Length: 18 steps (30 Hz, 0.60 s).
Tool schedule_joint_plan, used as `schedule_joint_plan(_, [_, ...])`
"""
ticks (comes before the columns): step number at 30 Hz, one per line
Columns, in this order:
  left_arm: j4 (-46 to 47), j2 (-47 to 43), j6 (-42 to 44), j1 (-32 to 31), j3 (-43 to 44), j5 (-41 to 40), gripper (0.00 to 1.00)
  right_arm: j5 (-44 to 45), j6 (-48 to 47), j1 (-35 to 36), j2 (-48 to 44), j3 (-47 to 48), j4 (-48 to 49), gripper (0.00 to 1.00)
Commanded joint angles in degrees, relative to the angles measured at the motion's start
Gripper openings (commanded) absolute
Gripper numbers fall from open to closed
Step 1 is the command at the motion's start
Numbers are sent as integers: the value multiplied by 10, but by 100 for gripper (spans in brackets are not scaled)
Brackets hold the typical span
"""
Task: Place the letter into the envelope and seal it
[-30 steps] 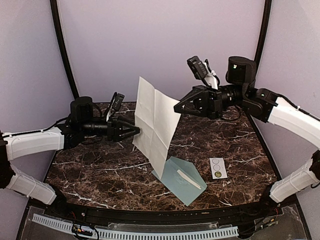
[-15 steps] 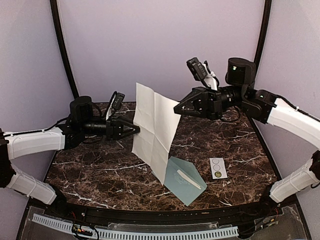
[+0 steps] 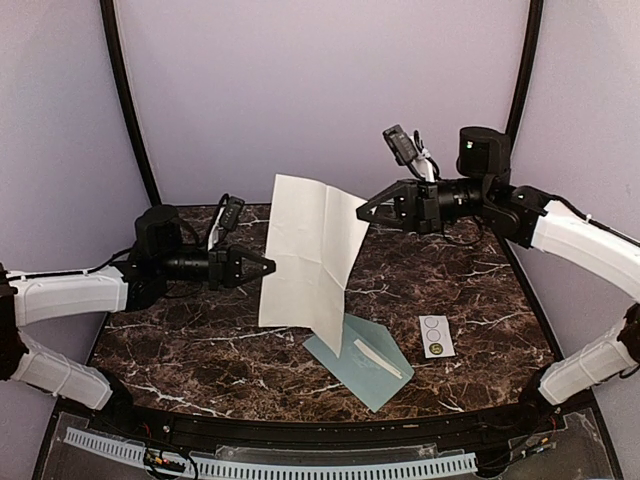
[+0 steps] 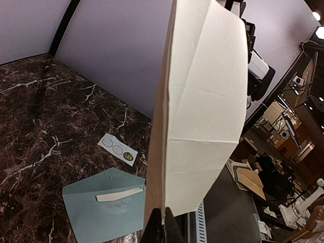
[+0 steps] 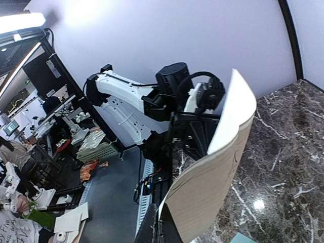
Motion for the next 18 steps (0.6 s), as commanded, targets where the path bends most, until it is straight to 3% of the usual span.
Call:
schedule_joint_plan(1, [-8,-34,3,-1,1,-11,0,24,42,-58,-14,-47,66,12])
schedule_joint_plan(6, [-89,-28,38,-1,51,-4,0,13,119,-137,-14,-120,146,52])
schedule_joint_plan(10, [-112,-18,42,-1,81,20,0,56,97,-148,-25,-138,125,79])
schedule_joint_plan(13, [-96,-15,18,-1,94,27,0,54,107,-146,-45,-168,164,89])
schedule_joint_plan(18, [-56,-11,-9,-1,103,43,0,58,128,-133,-84,-226,229,96])
